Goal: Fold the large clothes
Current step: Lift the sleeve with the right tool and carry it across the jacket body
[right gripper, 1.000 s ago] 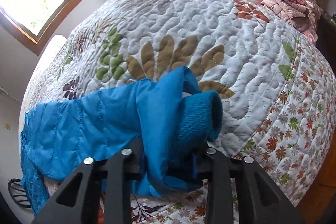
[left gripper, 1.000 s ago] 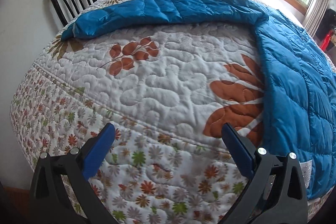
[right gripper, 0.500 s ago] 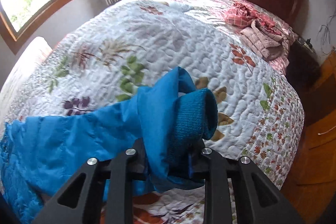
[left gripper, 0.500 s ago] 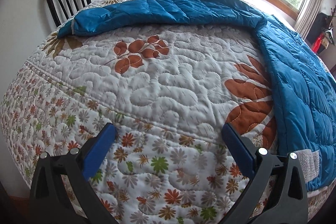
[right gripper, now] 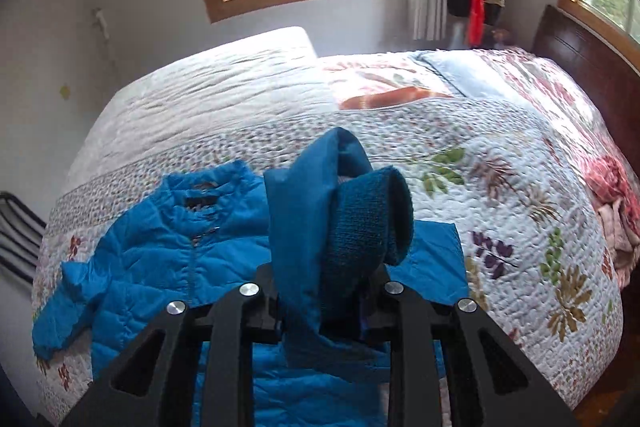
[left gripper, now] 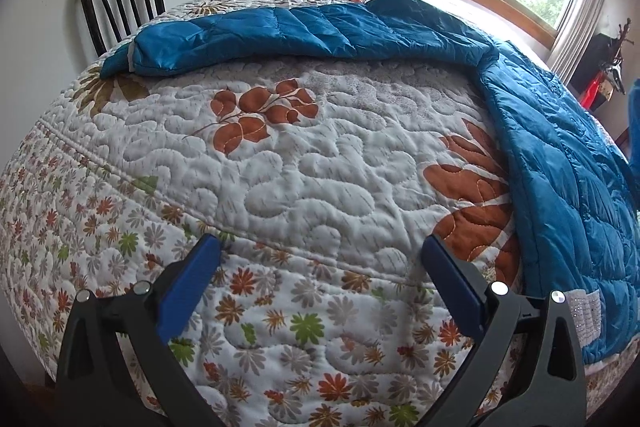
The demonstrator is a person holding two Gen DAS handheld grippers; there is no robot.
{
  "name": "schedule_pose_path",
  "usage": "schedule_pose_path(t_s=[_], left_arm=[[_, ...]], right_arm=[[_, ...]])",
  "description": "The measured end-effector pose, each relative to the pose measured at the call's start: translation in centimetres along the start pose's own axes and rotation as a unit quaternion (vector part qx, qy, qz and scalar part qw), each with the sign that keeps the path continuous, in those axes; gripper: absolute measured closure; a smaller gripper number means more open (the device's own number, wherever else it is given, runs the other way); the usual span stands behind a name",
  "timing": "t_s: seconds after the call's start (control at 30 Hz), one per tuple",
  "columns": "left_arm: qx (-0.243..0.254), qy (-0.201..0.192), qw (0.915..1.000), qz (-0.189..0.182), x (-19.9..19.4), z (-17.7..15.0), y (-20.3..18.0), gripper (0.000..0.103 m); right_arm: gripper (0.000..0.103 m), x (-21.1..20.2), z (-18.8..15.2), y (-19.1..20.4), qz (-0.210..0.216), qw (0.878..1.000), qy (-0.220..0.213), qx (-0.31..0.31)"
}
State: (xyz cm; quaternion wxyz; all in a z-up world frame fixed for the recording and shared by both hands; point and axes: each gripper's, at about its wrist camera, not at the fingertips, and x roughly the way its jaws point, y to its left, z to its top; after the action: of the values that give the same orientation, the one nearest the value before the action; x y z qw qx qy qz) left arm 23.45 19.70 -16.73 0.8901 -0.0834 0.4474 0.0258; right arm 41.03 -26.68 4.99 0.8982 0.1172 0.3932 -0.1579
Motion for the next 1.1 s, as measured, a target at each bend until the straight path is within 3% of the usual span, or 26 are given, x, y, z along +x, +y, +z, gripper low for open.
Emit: schedule_pose_path(t_s=[0.2,0.33,0.4,0.5,0.57,0.63,0.67,0.73,0.83,0.97,1.1], left_arm=[[0.014,0.001,0.9999,0.005,-0.1,-0.3,-0.2,0.003],[0.021,0.003,0.9997,0.010,0.1,-0.3,-0.3,0.003],[0.020,0.003,0.9998,0.009,0.0,-0.4,-0.3,0.003],[0.022,0.003,0.9997,0.011,0.1,-0.3,-0.3,0.003],[0.022,0.004,0.9997,0.011,0.1,-0.3,-0.3,0.003],[0.022,0.003,0.9997,0.011,0.0,-0.4,-0.3,0.003],[0.022,0.003,0.9997,0.011,0.0,-0.4,-0.3,0.003],[0.022,0.004,0.9997,0.013,0.1,-0.3,-0.3,0.003],[0.013,0.003,0.9998,0.014,0.2,-0.2,-0.1,0.003],[0.016,0.005,0.9996,0.022,0.4,0.0,-0.1,0.002],[0.017,0.005,0.9996,0.023,0.5,-0.1,-0.2,0.002]], right_arm=[[0.078,5.9,-0.5,9.8,0.038,0.997,0.035,-0.063],[0.077,10.1,-1.7,15.1,0.040,0.992,0.074,-0.099],[0.064,12.1,-2.7,16.6,0.056,0.986,0.104,-0.119],[0.046,12.1,-3.6,16.4,0.158,0.975,0.113,-0.108],[0.046,11.0,-3.5,14.7,0.226,0.965,0.108,-0.077],[0.047,9.8,-3.3,12.8,0.254,0.961,0.092,-0.063],[0.049,9.2,-3.3,12.0,0.240,0.965,0.081,-0.063],[0.051,9.2,-3.1,10.9,0.173,0.980,0.072,-0.070],[0.052,11.3,-3.9,10.2,0.106,0.986,0.095,-0.091],[0.053,16.0,-6.7,10.3,0.084,0.978,0.152,-0.118],[0.052,16.4,-7.2,10.2,0.086,0.979,0.136,-0.122]])
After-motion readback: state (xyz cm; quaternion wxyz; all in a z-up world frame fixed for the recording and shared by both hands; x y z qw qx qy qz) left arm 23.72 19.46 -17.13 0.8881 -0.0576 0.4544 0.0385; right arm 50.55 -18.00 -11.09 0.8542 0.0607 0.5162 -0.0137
